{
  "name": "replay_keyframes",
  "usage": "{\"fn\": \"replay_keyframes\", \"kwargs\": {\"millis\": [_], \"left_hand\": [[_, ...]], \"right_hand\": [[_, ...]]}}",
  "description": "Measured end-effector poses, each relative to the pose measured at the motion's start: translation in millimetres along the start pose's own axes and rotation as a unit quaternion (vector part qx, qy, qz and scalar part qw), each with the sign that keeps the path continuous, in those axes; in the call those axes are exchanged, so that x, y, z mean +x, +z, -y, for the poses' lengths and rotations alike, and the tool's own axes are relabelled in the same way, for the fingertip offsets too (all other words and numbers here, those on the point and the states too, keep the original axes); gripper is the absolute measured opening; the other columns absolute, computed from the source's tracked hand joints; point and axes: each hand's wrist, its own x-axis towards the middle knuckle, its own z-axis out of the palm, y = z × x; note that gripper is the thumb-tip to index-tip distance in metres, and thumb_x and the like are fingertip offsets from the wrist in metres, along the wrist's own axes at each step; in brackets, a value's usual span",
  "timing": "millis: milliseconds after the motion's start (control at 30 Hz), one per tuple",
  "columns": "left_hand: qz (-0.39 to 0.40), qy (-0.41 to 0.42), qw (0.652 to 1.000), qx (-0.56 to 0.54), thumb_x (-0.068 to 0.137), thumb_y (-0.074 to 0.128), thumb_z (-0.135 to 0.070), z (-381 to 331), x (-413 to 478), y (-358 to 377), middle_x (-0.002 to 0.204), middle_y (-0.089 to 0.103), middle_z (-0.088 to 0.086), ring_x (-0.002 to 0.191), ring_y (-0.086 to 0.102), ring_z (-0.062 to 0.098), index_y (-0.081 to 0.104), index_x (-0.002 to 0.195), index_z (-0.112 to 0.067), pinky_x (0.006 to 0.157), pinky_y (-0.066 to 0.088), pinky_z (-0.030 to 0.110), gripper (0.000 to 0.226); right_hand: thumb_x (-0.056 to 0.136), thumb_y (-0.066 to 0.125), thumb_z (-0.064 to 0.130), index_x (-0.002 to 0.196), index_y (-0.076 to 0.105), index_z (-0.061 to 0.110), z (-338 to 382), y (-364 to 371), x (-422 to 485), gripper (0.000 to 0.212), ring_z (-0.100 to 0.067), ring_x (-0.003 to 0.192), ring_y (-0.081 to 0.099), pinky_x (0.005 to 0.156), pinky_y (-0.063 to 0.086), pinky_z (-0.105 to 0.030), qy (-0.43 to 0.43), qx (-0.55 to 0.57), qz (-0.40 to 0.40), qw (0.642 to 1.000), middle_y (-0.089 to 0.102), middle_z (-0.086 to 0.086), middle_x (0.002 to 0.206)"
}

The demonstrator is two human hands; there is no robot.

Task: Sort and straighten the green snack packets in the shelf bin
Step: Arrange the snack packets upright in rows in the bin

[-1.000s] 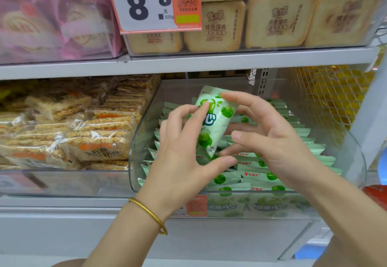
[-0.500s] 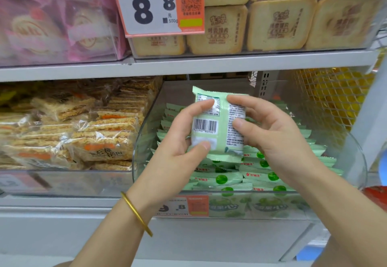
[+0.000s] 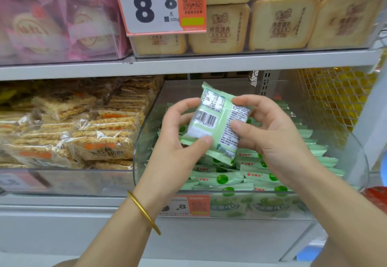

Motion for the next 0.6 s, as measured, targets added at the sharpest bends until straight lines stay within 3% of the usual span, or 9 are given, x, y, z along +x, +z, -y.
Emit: {"fn": "replay_keyframes", "kwargs": {"millis": [100, 200, 300, 400, 500, 533, 600], "left_hand": [[-0.101, -0.079, 0.989, -0.077, 0.089, 0.061, -0.011, 4, 5, 4, 0.121, 0.057, 0.006, 0.098, 0.066, 0.024, 0.044, 0.11, -0.039, 0.078, 0.056, 0.041, 0.039], [-0.138, -0.129, 0.976, -0.107, 0.094, 0.052, -0.015, 3, 12, 4, 0.109, 0.061, 0.01, 0.077, 0.067, 0.019, 0.046, 0.107, -0.025, 0.062, 0.053, 0.029, 0.017], [-0.1, -0.179, 0.97, -0.131, 0.098, 0.045, -0.012, 0, 19, 2, 0.088, 0.059, 0.009, 0.053, 0.059, 0.012, 0.054, 0.104, -0.007, 0.047, 0.046, 0.021, 0.013], [-0.07, -0.204, 0.97, -0.115, 0.098, 0.042, -0.011, -1, 29, 2, 0.081, 0.059, 0.009, 0.051, 0.058, 0.012, 0.057, 0.104, -0.003, 0.044, 0.043, 0.021, 0.017], [-0.127, -0.202, 0.964, -0.121, 0.101, 0.037, -0.018, 1, 48, -2, 0.078, 0.062, 0.01, 0.05, 0.061, 0.015, 0.052, 0.1, -0.007, 0.042, 0.046, 0.022, 0.019], [-0.158, -0.191, 0.965, -0.081, 0.102, 0.035, -0.019, 7, 57, -6, 0.082, 0.063, 0.009, 0.052, 0.064, 0.016, 0.051, 0.096, -0.009, 0.043, 0.049, 0.024, 0.019], [-0.157, -0.147, 0.964, 0.156, 0.1, 0.035, -0.013, 23, 75, -16, 0.104, 0.063, 0.011, 0.077, 0.068, 0.022, 0.056, 0.104, -0.008, 0.062, 0.055, 0.033, 0.022]], "right_hand": [[0.093, 0.047, 0.001, 0.11, 0.063, 0.017, 1, -3, 1, 0.029, -0.026, 0.09, 0.069, 0.064, 0.057, -0.034, 0.034, 0.029, 0.027, 0.999, 0.064, -0.014, 0.113], [0.086, 0.033, -0.014, 0.113, 0.066, 0.02, 2, -9, 4, 0.054, -0.026, 0.092, 0.069, 0.065, 0.058, -0.034, 0.061, 0.052, 0.032, 0.996, 0.065, -0.011, 0.106], [0.081, 0.056, -0.014, 0.115, 0.062, 0.036, 1, -14, 10, 0.06, -0.004, 0.098, 0.065, 0.073, 0.055, -0.021, 0.014, -0.08, 0.023, 0.996, 0.061, 0.009, 0.109], [0.075, 0.074, 0.006, 0.101, 0.069, 0.039, 1, -14, 22, 0.042, 0.006, 0.1, 0.059, 0.082, 0.048, -0.016, 0.008, -0.209, 0.062, 0.976, 0.064, 0.018, 0.109], [0.078, 0.074, 0.016, 0.09, 0.068, 0.03, 0, -6, 39, 0.019, 0.004, 0.086, 0.061, 0.077, 0.049, -0.016, 0.0, -0.243, 0.01, 0.97, 0.068, 0.015, 0.093], [0.081, 0.072, 0.019, 0.09, 0.066, 0.029, -1, -3, 46, 0.015, 0.001, 0.084, 0.064, 0.075, 0.052, -0.019, 0.001, -0.247, -0.014, 0.969, 0.068, 0.015, 0.091], [0.085, 0.068, 0.022, 0.092, 0.06, 0.028, -6, 2, 64, 0.013, -0.01, 0.077, 0.067, 0.069, 0.057, -0.025, 0.026, -0.223, -0.061, 0.973, 0.065, 0.014, 0.09]]}}
